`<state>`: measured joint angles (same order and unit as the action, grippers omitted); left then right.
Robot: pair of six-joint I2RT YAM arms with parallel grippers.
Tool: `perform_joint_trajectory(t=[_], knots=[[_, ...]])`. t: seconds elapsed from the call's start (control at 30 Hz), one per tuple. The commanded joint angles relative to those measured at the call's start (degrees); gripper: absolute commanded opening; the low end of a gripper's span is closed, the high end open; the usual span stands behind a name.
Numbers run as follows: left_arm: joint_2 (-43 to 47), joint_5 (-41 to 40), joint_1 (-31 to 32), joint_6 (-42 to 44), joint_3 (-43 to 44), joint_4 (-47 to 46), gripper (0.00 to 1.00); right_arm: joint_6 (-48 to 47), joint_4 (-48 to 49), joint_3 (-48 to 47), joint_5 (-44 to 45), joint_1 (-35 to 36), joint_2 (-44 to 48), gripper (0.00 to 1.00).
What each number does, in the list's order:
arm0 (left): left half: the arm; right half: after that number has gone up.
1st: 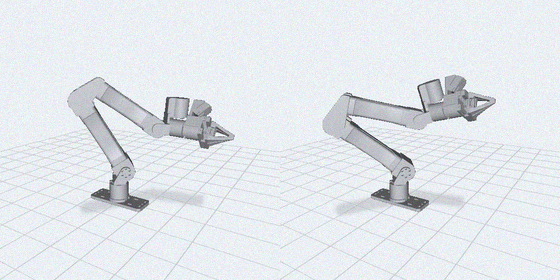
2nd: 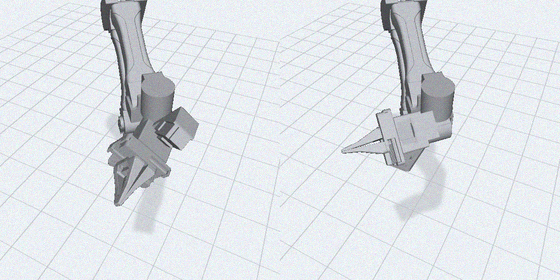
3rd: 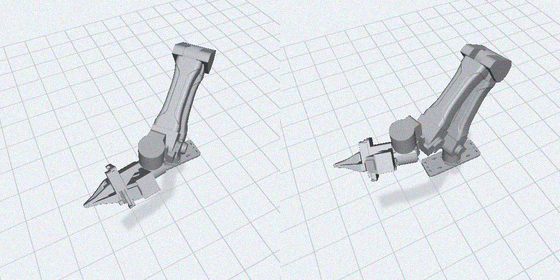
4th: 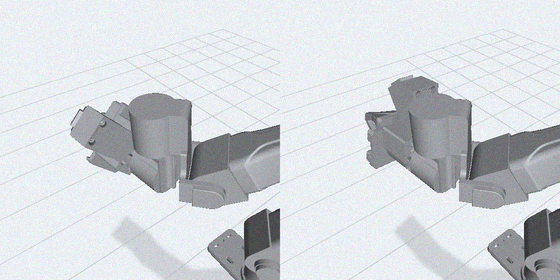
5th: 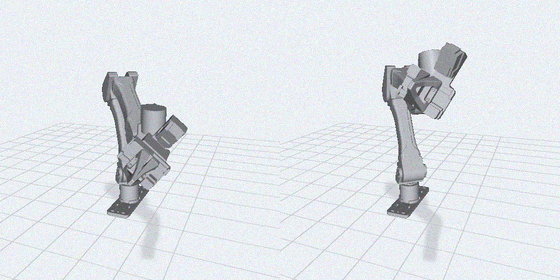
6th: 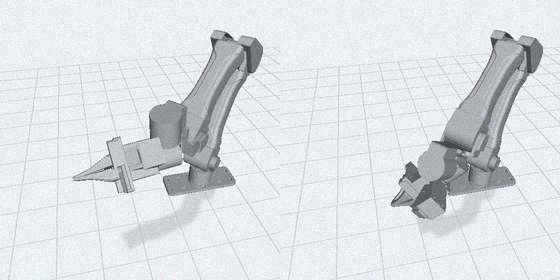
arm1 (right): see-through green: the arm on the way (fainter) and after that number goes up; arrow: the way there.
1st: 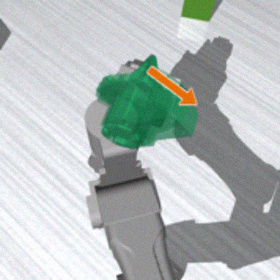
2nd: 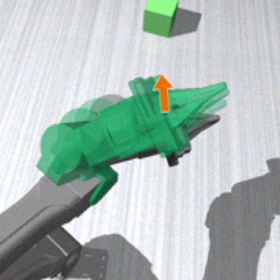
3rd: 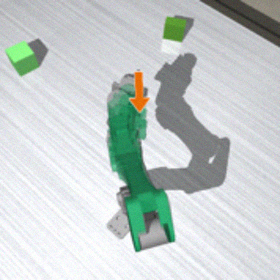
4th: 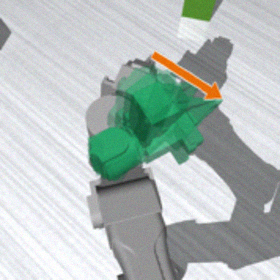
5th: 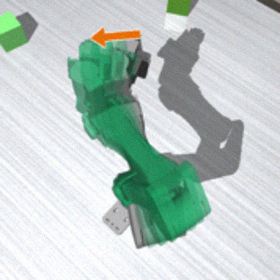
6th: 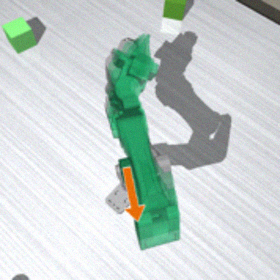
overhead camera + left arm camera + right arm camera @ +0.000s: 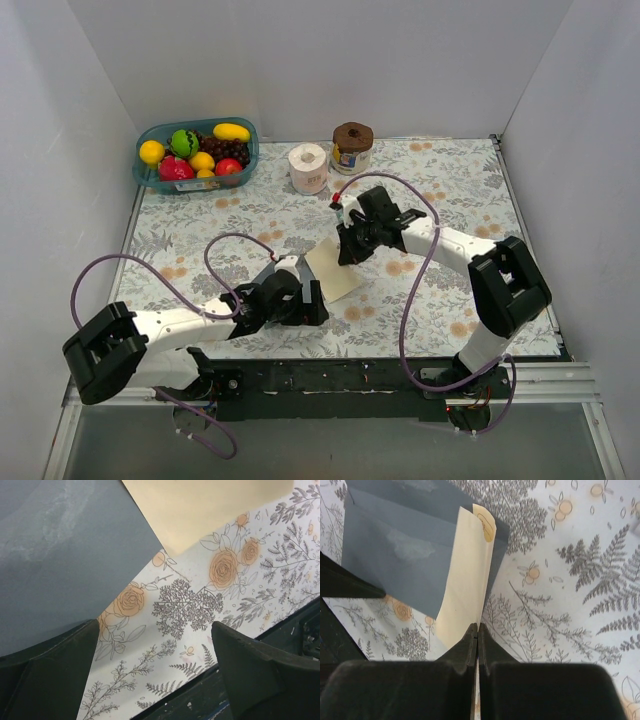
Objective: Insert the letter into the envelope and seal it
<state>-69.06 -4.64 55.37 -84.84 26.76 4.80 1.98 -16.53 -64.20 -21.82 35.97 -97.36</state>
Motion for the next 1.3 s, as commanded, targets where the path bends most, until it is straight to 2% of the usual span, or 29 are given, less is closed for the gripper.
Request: perform_joint_trajectory(t=[0.0,0.2,0.37,0.47,0.6,0.67,0.8,0.93,1.1,1.27], knots=[[-1.8,-2.8,-1.2,4.3,3.2,1.4,0.96,0.5,0.2,3.4,0.3,-0.4,4.6,0.01],[-4.3,-2.0,-4.6,10.8,7.2,-0.6,0.98,2.2,-0.8,7.3,2.2,-0.9,12.6,0.01],[-4.4,3.3,-9.0,16.7,10.8,-4.4,0.98,3.6,-2.6,5.9,4.8,-2.6,18.6,0.01],[-2.1,4.6,-9.4,17.2,12.8,-4.0,0.98,5.6,-1.4,5.1,8.8,-4.1,22.1,0.01],[3.1,7.1,-9.4,13.3,11.7,-2.9,0.98,7.9,3.6,4.6,12.3,-5.6,23.8,0.01],[6.7,7.6,-9.4,10.5,10.6,-1.3,0.98,8.9,6.1,3.6,11.8,-6.2,22.6,0.01],[12.0,11.5,-9.2,3.3,5.6,0.3,0.92,9.2,7.7,-3.4,7.2,-6.3,13.9,0.01],[16.1,14.0,-8.8,-2.4,0.3,3.2,0.9,9.4,6.8,-14.0,4.1,-6.2,5.4,0.01],[18.5,15.1,-7.9,-6.8,-1.9,7.0,0.88,10.2,6.3,-20.4,0.6,-5.8,-3.7,0.01],[16.9,13.7,-7.4,-9.4,-3.8,8.8,0.86,9.5,5.2,-24.7,0.5,-3.6,-9.1,0.01]])
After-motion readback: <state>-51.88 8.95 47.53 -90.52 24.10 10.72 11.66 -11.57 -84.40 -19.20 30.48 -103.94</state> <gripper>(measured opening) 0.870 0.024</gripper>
